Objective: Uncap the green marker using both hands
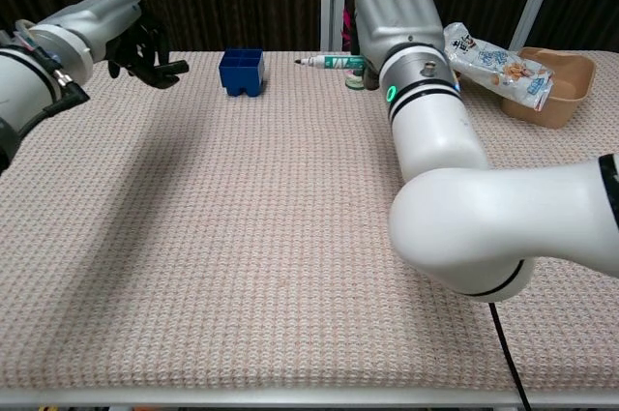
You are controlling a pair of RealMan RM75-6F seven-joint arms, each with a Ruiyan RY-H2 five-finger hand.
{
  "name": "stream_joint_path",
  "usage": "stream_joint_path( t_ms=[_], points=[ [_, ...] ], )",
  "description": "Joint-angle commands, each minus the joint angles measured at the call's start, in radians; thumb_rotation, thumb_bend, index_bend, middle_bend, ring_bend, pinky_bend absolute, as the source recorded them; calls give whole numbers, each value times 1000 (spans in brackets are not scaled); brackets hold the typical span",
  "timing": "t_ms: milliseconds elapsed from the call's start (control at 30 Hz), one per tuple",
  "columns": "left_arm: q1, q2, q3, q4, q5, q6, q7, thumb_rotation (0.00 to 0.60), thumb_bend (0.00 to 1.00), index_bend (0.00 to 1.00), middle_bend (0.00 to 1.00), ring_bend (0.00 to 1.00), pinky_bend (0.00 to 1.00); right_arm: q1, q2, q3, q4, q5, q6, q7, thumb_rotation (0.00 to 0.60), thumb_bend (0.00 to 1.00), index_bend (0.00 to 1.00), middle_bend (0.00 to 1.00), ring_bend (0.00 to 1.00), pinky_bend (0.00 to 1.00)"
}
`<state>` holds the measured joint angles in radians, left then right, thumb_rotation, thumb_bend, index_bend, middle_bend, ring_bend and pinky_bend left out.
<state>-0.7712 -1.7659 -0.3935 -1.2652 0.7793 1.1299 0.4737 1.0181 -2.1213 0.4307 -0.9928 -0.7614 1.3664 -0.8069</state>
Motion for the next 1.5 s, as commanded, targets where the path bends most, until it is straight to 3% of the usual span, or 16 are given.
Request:
stream_joint_path(
  t_ms=[33, 267, 500, 600, 667, 767, 833, 933, 1133, 1300, 1400, 1467, 1500],
  points=[
    [27, 25, 8, -12, -11, -13, -25, 600, 354, 681, 714, 652, 672, -87, 89, -16, -131, -17, 48, -23, 600, 351, 754, 665, 924, 993],
    [96, 47, 78, -77, 13, -30, -96, 600, 347, 676, 705, 648, 672, -234, 190, -104, -338, -14, 105, -58, 600, 348, 755, 663, 924, 993],
    [134, 46, 130, -78, 38, -67, -151, 600, 334, 646, 673, 617, 666, -317, 247, -163, -432, -33, 123, -55, 600, 342, 759, 655, 924, 993],
    [146, 47, 146, -71, 50, -91, -182, 600, 320, 595, 617, 563, 619, -335, 260, -175, -450, -39, 117, -57, 600, 328, 759, 647, 924, 993],
    [152, 56, 150, -72, 53, -119, -208, 600, 259, 517, 521, 470, 537, -344, 268, -179, -463, -30, 101, -61, 600, 289, 729, 621, 922, 993],
    [158, 68, 159, -64, 95, -134, -249, 600, 176, 407, 399, 359, 430, -354, 290, -183, -490, -6, 72, -82, 600, 153, 604, 535, 912, 993],
    [162, 73, 163, -61, 118, -134, -265, 600, 152, 360, 360, 320, 389, -358, 300, -182, -507, 16, 59, -102, 600, 86, 488, 461, 902, 991],
    [168, 81, 162, -60, 148, -123, -288, 600, 134, 329, 328, 296, 343, -361, 314, -177, -534, 43, 50, -130, 600, 46, 392, 381, 894, 984],
    [187, 115, 145, -97, 168, -81, -305, 600, 123, 322, 324, 295, 320, -386, 358, -173, -615, 11, 97, -119, 600, 36, 364, 355, 893, 981],
    [226, 177, 140, -175, 222, 24, -291, 600, 100, 322, 324, 294, 288, -449, 482, -180, -779, -102, 195, -62, 600, 27, 363, 356, 889, 979],
    [259, 224, 161, -217, 276, 86, -278, 600, 88, 322, 319, 275, 248, -494, 616, -213, -880, -198, 211, -14, 600, 26, 361, 355, 831, 934],
    [286, 251, 182, -237, 313, 132, -264, 600, 77, 319, 311, 258, 224, -525, 731, -255, -928, -265, 198, 11, 600, 26, 364, 348, 674, 820],
    [299, 262, 194, -244, 328, 153, -257, 600, 69, 313, 303, 245, 212, -537, 783, -279, -943, -289, 180, 21, 600, 26, 359, 329, 559, 715]
  ],
)
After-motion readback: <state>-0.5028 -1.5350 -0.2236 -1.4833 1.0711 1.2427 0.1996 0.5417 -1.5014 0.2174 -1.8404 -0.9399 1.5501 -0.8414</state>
